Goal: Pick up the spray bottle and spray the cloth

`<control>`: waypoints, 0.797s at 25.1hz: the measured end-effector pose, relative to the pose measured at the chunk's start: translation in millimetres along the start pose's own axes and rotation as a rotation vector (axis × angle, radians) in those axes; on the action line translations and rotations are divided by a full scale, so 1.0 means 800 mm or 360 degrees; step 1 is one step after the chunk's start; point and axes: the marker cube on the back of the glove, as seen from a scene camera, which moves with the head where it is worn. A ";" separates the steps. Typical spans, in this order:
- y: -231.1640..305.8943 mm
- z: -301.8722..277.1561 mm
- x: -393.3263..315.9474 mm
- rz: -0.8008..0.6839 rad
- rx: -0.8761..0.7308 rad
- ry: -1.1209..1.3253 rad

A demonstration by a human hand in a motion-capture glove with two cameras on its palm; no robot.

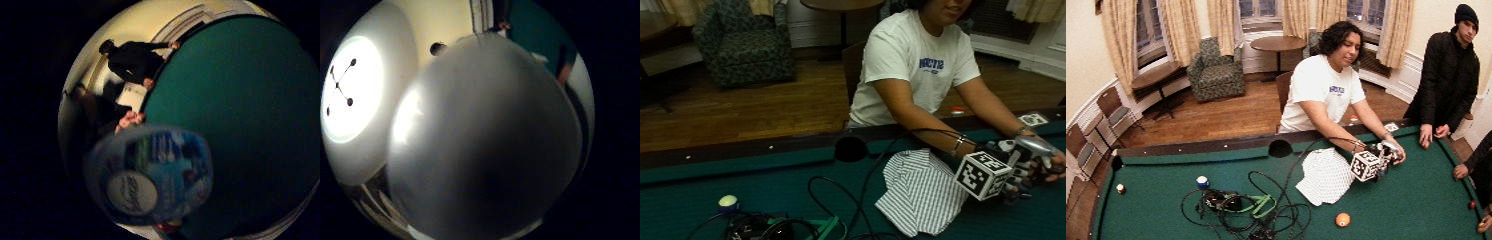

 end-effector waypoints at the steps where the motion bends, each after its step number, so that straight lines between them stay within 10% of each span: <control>1: 0.009 -0.006 0.004 0.0038 -0.0042 0.0070; 20: 0.219 -0.173 -0.068 -0.0324 -0.0446 0.1325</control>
